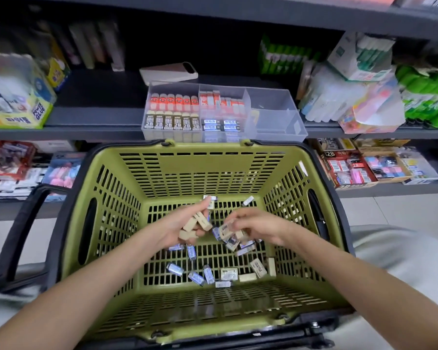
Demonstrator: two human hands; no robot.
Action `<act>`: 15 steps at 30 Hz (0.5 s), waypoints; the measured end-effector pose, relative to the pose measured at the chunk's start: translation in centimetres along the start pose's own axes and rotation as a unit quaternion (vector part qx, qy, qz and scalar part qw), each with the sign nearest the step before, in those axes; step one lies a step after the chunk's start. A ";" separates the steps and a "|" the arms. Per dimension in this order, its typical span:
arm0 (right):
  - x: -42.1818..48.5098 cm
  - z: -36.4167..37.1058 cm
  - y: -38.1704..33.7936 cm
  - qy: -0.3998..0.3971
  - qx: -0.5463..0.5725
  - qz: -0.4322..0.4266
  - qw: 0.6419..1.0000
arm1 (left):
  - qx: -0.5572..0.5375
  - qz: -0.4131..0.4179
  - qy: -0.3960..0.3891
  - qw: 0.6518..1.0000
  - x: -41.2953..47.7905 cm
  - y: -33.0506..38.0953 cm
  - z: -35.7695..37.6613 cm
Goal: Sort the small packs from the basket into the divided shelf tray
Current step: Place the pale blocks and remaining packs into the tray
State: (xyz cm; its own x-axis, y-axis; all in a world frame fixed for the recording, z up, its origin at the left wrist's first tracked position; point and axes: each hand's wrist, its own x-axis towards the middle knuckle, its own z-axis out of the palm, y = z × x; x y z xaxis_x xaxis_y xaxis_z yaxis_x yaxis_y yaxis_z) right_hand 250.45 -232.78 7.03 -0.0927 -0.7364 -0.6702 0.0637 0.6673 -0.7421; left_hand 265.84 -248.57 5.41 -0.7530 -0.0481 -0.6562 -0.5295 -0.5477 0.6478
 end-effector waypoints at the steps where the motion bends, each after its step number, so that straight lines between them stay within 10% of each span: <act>1: -0.6 -0.2 -1.5 -0.009 0.080 -0.032 0.996 | 0.030 0.018 -0.007 0.999 -0.6 0.8 0.3; 15: -6.0 -2.5 -12.2 0.000 0.296 -0.225 0.928 | -0.006 0.204 -0.066 0.977 -4.1 9.4 4.5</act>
State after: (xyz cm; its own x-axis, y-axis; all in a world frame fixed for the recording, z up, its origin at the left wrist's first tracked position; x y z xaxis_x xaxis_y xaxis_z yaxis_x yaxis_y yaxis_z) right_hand 247.78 -236.23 20.09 -0.2432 -0.9256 -0.2900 0.5539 0.1130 -0.8249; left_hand 262.24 -249.72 15.94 -0.9448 -0.1559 -0.2882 -0.1711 -0.5155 0.8396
